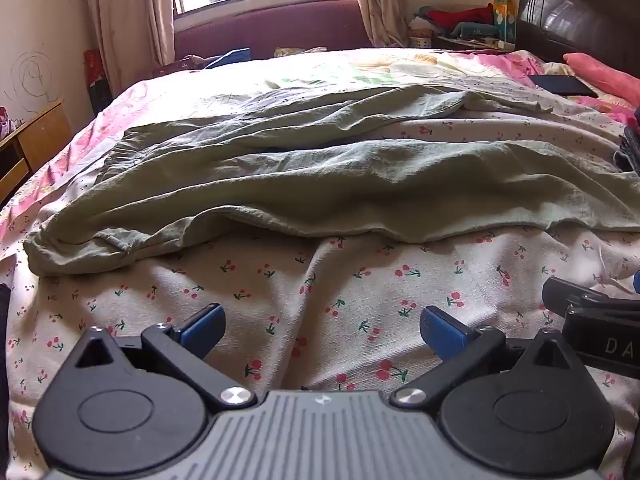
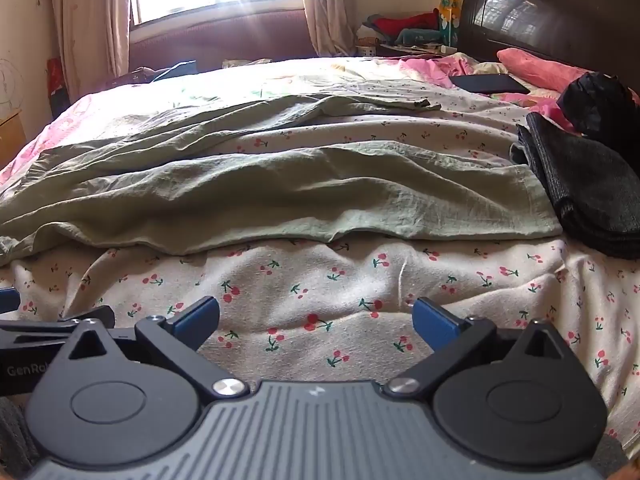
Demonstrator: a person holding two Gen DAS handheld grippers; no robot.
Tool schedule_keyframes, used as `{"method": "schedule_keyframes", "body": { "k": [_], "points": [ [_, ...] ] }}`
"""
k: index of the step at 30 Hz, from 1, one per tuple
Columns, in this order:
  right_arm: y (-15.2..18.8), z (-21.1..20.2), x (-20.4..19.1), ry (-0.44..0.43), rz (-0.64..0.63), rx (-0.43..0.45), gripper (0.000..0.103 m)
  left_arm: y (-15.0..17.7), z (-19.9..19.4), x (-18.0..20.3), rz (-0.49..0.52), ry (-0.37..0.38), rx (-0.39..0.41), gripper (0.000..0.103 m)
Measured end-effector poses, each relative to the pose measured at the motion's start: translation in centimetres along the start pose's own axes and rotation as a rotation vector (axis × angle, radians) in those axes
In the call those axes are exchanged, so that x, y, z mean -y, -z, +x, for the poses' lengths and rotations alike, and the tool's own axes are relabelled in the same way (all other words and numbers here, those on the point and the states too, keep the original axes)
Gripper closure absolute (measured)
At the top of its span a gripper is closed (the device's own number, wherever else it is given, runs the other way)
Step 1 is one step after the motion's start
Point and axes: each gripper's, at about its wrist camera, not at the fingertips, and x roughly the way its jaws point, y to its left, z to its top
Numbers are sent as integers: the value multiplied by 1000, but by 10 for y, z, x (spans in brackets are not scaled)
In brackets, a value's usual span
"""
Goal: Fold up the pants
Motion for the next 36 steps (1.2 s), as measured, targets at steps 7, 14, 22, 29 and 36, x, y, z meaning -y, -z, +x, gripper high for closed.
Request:
{"method": "schedule_keyframes", "body": {
  "k": [7,14,22,29,36],
  "points": [
    [1,1,0,2,-2,1,1,-1,0,-1,-1,6,8,0],
    [-2,1,-1,2,-1,-2,1,1,2,0,-2,-1,-11,0],
    [1,3,0,4,-4,-6,1,1,5,1,0,-2,-20,0],
    [1,4,0,4,-4,-7,1,1,5,1,1,-3,-19,0],
    [1,4,0,7,-5,-9,1,0,5,2,3,-6,-27,0]
  ]
}}
